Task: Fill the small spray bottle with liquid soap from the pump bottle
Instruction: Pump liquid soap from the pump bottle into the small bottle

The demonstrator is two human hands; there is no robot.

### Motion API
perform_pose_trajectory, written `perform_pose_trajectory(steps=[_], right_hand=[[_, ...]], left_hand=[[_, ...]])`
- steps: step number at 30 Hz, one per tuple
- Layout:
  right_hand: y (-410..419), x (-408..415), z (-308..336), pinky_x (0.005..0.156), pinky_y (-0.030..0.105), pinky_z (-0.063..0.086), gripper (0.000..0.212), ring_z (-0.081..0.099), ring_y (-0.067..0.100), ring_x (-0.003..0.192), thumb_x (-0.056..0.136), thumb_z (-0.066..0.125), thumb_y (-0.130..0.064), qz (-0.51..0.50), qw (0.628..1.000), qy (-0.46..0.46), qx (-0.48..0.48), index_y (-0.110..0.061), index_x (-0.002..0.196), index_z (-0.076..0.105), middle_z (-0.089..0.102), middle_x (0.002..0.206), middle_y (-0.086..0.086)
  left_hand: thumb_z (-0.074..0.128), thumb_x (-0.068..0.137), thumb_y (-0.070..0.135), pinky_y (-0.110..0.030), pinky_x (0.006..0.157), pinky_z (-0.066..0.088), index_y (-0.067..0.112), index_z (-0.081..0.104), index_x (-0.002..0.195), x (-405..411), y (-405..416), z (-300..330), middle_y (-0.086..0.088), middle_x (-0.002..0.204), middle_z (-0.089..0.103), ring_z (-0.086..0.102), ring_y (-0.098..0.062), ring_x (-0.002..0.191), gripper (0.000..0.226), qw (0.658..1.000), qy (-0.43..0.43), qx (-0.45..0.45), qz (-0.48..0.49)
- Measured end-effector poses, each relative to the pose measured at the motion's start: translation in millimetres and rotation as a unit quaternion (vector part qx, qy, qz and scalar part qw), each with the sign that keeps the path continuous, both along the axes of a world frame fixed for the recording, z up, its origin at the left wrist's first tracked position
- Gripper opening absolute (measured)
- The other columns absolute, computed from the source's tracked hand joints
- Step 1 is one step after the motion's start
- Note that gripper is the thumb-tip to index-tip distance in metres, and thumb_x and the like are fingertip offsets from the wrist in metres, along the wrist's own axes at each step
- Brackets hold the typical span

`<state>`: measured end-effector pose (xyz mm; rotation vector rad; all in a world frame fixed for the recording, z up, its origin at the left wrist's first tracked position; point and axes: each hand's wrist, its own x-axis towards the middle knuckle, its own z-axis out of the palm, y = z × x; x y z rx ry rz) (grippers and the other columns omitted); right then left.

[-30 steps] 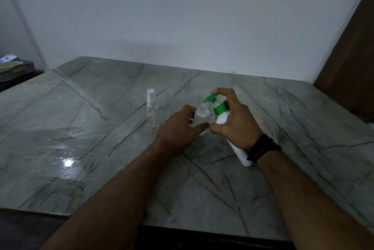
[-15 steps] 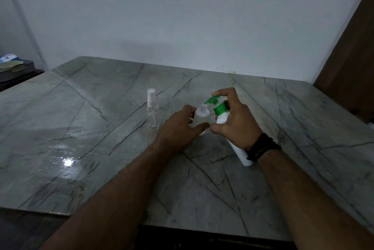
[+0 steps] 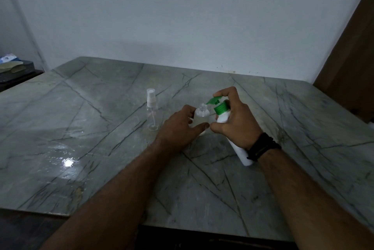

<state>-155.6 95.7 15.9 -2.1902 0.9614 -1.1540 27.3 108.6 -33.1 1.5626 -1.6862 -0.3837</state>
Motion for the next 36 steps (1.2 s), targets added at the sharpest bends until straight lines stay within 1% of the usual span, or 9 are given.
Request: perform_pose_trajectory(steps=[6,10,16,21,25,29,32,34,36], right_hand=[[0.5,0.1,-1.1,0.064,0.013,0.048,0.076,0.065,0.008,0.077,0.060,0.077,-0.021,0.006,1.000,0.009,-0.007,-0.029,0.128,0.044,0.067,0.102,-0.005],[-0.5,0.5,-1.2,0.063,0.023,0.053,0.075,0.065,0.010,0.075,0.062,0.080,-0.013,0.006,1.000,0.016,-0.007,-0.026,0.127,0.045,0.068,0.100,-0.003],[0.2,0.6,-1.0,0.064,0.013,0.049,0.072,0.065,0.005,0.079,0.059,0.076,-0.021,0.005,1.000,0.000,0.001,-0.024,0.124,0.045,0.066,0.101,-0.007],[0.5,0.1,-1.2,0.065,0.024,0.054,0.076,0.066,0.010,0.076,0.061,0.078,-0.018,0.005,1.000,0.008,-0.014,-0.029,0.129,0.045,0.068,0.101,-0.007],[-0.7,-0.1,-1.5,0.062,0.028,0.054,0.071,0.065,0.011,0.074,0.060,0.077,-0.019,0.004,1.000,0.007,-0.007,-0.024,0.123,0.045,0.067,0.097,-0.004],[-1.3,-0.3,-1.9,0.063,0.017,0.051,0.072,0.065,0.007,0.077,0.061,0.079,-0.018,0.005,1.000,0.005,-0.006,-0.026,0.124,0.045,0.066,0.100,-0.007],[-1.2,-0.8,-2.4,0.065,0.021,0.053,0.077,0.066,0.010,0.076,0.063,0.081,-0.011,0.009,1.000,0.004,-0.011,-0.029,0.129,0.045,0.067,0.102,-0.008],[-1.0,-0.2,-2.2,0.065,0.023,0.054,0.076,0.066,0.010,0.075,0.062,0.080,-0.012,0.011,1.000,0.004,-0.012,-0.029,0.128,0.046,0.067,0.100,-0.008],[-0.6,0.3,-1.8,0.063,0.021,0.052,0.072,0.065,0.008,0.075,0.061,0.078,-0.016,0.010,1.000,0.003,-0.009,-0.027,0.124,0.046,0.067,0.097,-0.010]], left_hand=[[0.067,0.078,0.059,-0.025,0.077,0.049,0.032,0.048,0.117,0.2,-0.7,-1.0,0.007,0.119,0.061,0.055,-0.004,0.093,0.051,1.000,0.001,0.002,0.000],[0.066,0.077,0.060,-0.024,0.076,0.049,0.035,0.047,0.113,-0.1,1.3,0.5,0.010,0.116,0.061,0.055,-0.003,0.092,0.048,1.000,0.002,-0.003,0.001],[0.067,0.079,0.058,-0.023,0.075,0.047,0.035,0.047,0.114,-0.4,2.7,1.9,0.009,0.118,0.060,0.054,-0.003,0.092,0.046,1.000,0.005,-0.001,-0.002],[0.067,0.079,0.056,-0.026,0.080,0.049,0.029,0.050,0.119,-0.6,4.4,3.7,0.007,0.119,0.061,0.056,-0.006,0.095,0.051,1.000,0.005,-0.005,-0.003],[0.068,0.079,0.055,-0.025,0.079,0.049,0.027,0.049,0.120,-1.4,3.5,3.7,0.006,0.120,0.061,0.055,-0.006,0.095,0.053,1.000,0.004,-0.001,-0.001],[0.067,0.079,0.056,-0.025,0.079,0.049,0.029,0.050,0.118,-0.6,3.7,3.2,0.007,0.119,0.061,0.056,-0.004,0.094,0.051,1.000,0.005,-0.007,-0.001],[0.067,0.079,0.056,-0.026,0.079,0.050,0.030,0.050,0.118,-0.2,4.6,3.2,0.008,0.118,0.061,0.056,-0.004,0.094,0.050,1.000,0.007,-0.010,-0.003],[0.067,0.079,0.057,-0.025,0.078,0.049,0.029,0.050,0.118,-0.2,4.8,3.3,0.008,0.118,0.061,0.056,-0.005,0.094,0.051,1.000,0.005,-0.009,-0.002],[0.067,0.079,0.057,-0.023,0.076,0.047,0.029,0.050,0.119,-0.8,4.5,3.0,0.007,0.118,0.061,0.056,-0.005,0.094,0.052,1.000,0.004,-0.010,-0.002]])
